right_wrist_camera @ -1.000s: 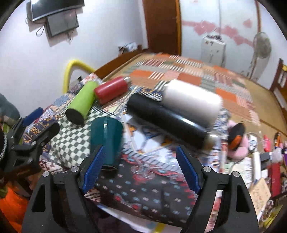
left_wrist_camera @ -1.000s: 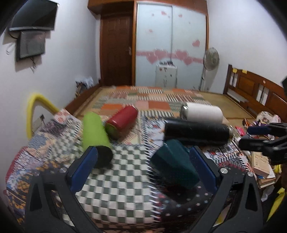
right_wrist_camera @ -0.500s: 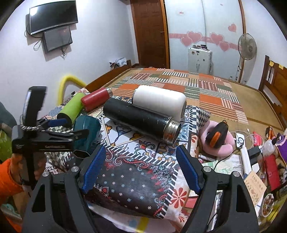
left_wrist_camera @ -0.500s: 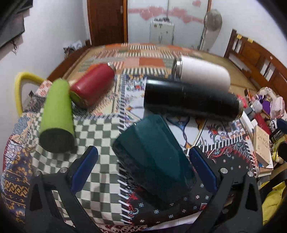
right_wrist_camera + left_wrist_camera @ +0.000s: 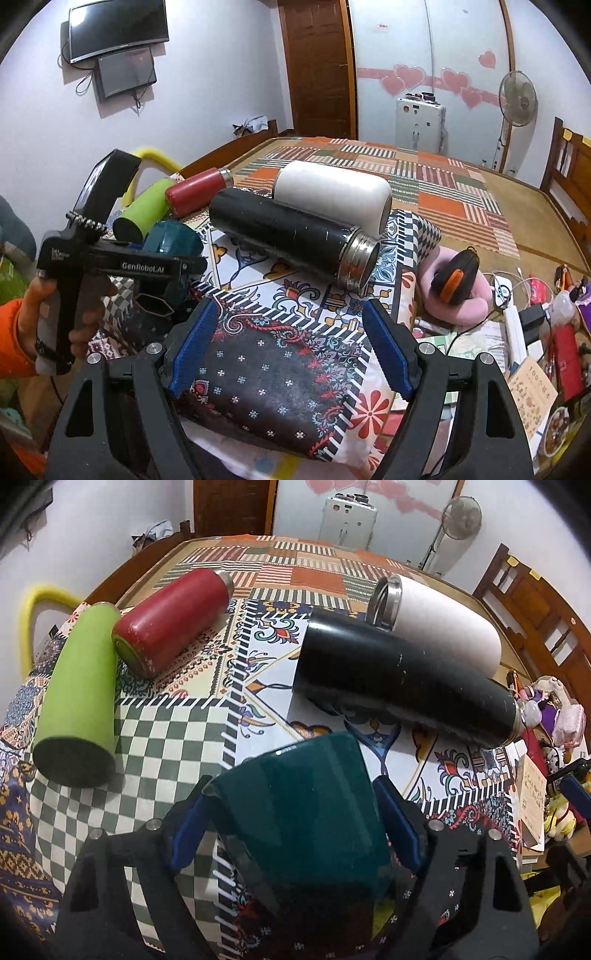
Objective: Flip cup upright
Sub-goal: 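Turn the teal cup rim-up with the left gripper and lower it onto the cloth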
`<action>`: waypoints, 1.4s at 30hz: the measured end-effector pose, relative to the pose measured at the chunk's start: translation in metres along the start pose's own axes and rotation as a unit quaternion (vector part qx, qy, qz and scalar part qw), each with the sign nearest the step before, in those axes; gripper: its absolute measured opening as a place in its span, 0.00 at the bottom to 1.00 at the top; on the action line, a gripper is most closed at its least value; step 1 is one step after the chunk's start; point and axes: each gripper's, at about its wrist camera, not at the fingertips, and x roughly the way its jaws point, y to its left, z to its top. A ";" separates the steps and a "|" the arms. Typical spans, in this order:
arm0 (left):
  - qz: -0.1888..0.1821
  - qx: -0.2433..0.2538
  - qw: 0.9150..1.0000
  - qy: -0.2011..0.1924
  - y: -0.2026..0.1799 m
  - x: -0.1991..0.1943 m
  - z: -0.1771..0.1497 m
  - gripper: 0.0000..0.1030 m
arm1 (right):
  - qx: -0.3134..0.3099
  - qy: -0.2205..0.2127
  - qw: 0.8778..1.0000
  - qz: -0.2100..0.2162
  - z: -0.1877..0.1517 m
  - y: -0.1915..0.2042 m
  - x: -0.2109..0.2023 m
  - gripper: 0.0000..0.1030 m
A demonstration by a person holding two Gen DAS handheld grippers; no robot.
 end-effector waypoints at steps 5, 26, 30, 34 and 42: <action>-0.012 0.014 1.000 0.000 0.000 0.002 0.005 0.79 | 0.006 0.002 1.000 0.002 -0.001 -0.002 0.002 0.76; -0.031 0.101 0.989 -0.107 -0.005 -0.074 -0.035 0.75 | 0.013 -0.005 1.000 0.007 0.007 0.006 0.006 0.76; -0.025 0.103 0.988 -0.116 -0.004 -0.072 -0.030 0.75 | 0.010 -0.007 1.000 0.007 0.009 0.011 0.007 0.76; -0.022 0.106 0.987 -0.118 -0.002 -0.067 -0.023 0.75 | 0.003 -0.007 1.000 0.002 0.009 0.015 0.007 0.76; 0.004 0.136 0.982 -0.133 -0.010 -0.057 -0.029 0.75 | 0.001 -0.003 1.000 0.003 0.011 0.018 0.011 0.76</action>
